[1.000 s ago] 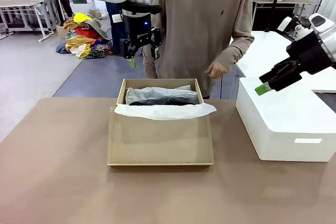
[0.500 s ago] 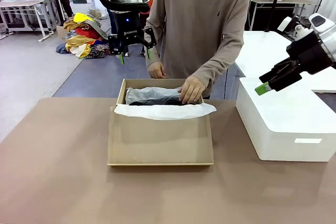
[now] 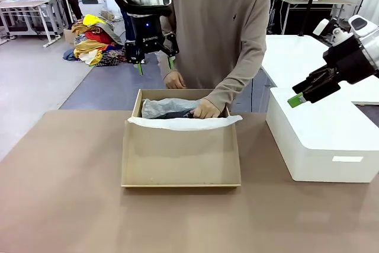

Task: Pack the shoes into the box.
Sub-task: Close the Shoes Box.

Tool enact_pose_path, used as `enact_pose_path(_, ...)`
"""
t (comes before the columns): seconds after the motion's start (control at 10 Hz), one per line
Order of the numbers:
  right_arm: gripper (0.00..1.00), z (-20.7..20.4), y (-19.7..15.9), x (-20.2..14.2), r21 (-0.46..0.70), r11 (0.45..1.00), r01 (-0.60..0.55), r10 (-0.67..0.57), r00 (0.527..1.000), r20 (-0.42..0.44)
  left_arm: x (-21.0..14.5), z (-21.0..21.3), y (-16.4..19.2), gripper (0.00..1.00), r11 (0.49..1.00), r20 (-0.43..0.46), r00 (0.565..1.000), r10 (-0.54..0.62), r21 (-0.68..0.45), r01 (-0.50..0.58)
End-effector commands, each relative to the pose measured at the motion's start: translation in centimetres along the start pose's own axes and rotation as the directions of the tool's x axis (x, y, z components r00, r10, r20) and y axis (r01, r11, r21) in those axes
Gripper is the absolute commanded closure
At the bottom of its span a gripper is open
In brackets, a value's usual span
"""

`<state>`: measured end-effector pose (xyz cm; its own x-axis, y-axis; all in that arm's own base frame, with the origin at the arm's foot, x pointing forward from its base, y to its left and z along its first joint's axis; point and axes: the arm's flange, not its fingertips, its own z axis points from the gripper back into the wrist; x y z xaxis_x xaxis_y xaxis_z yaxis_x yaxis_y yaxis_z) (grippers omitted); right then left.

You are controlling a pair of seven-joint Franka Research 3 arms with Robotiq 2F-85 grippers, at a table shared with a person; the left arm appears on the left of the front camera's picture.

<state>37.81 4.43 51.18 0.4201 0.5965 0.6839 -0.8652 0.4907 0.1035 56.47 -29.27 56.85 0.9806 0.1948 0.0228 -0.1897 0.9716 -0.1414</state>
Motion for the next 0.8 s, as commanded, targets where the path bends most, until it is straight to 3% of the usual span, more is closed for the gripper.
enact_pose_path(0.0,0.0,-0.2,-0.3,0.0,0.013,1.0,-0.022,0.021,0.999,0.034,0.0,0.0,0.0,0.0,1.0,0.0,1.0,-0.001,0.0,0.001)
enact_pose_path(0.2,0.0,-0.2,-0.3,0.0,0.013,1.0,-0.022,0.021,0.999,0.034,0.9,1.1,3.9,0.0,0.954,-0.008,0.954,-0.3,0.017,0.3)
enact_pose_path(0.4,0.0,-0.2,-0.3,0.0,0.013,1.0,-0.022,0.021,0.999,0.034,1.2,2.4,8.5,0.0,0.878,-0.054,0.88,-0.473,0.062,0.475)
enact_pose_path(0.5,0.0,-0.2,-0.3,0.0,0.013,1.0,-0.022,0.021,0.999,0.034,1.4,2.7,10.4,0.0,0.824,-0.081,0.825,-0.559,0.05,0.564)
enact_pose_path(0.7,0.0,-0.2,-0.3,0.0,0.013,1.0,-0.022,0.021,0.999,0.034,2.7,2.8,14.1,0.0,0.642,-0.097,0.638,-0.764,-0.016,0.766)
